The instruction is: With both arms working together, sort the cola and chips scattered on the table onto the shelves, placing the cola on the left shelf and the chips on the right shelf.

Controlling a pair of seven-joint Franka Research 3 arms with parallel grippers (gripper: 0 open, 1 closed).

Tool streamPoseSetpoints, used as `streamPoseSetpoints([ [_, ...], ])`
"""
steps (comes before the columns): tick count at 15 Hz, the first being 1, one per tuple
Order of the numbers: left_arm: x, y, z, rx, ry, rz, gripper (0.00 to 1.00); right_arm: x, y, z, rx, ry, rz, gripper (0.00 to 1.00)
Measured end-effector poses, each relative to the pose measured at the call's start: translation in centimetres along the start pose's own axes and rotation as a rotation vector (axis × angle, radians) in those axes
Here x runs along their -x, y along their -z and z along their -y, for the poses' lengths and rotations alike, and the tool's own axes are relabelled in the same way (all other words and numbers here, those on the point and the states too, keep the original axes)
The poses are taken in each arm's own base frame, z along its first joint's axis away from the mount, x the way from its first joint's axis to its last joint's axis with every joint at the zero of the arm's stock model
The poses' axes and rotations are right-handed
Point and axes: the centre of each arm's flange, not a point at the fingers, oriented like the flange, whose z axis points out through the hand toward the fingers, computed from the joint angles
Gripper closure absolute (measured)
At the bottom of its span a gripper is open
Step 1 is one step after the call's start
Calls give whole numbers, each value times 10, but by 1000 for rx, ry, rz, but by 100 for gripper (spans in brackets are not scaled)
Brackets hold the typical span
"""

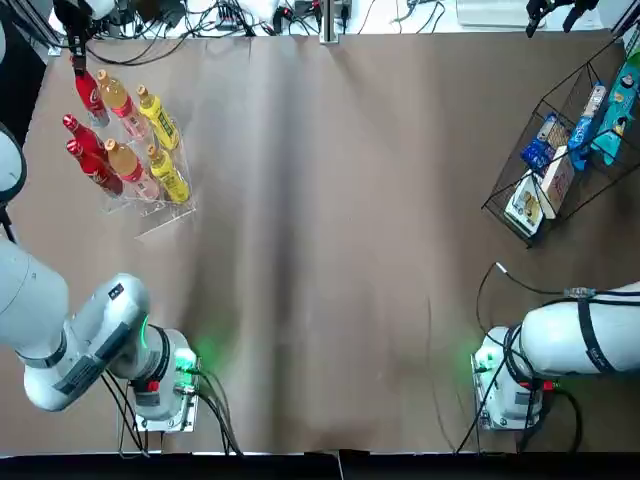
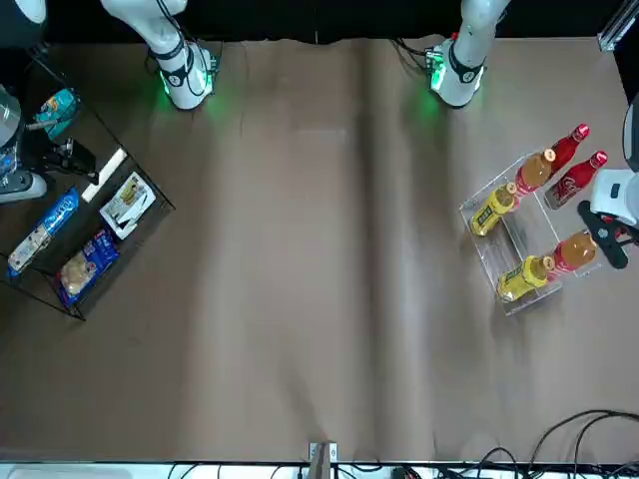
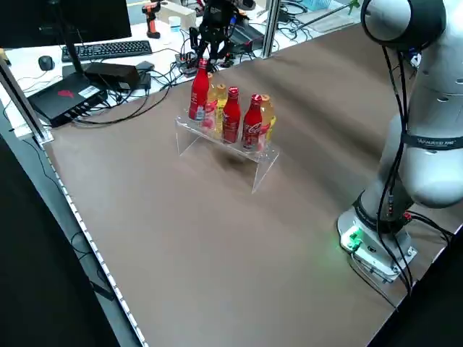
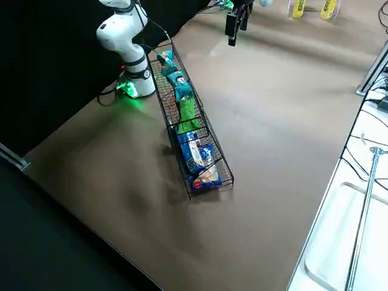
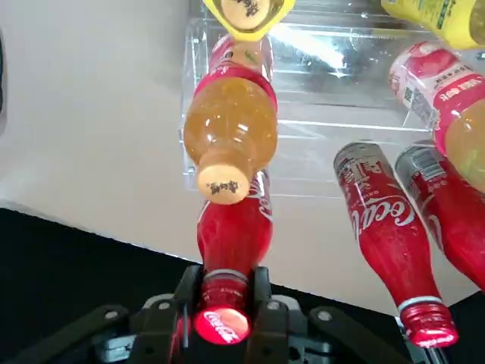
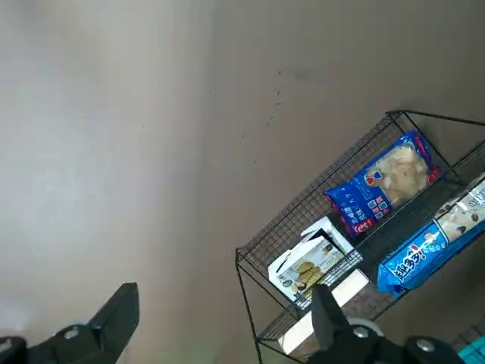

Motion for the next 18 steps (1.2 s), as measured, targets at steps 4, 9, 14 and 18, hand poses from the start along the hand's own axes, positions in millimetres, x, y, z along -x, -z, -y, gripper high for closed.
streamPoseSetpoints([
  [4, -2, -7, -2, 10, -6, 3, 68, 0, 0, 2, 0, 3, 1, 0],
  [9, -2, -13, -3, 20, -9, 5, 68, -4, 3, 2, 2, 5, -32, 0],
  [14, -5, -17, -5, 28, -16, 9, 68, -4, 2, 7, 2, 13, -25, 0],
  [18, -4, -16, -6, 27, -14, 10, 47, -4, 2, 6, 2, 11, -25, 0],
])
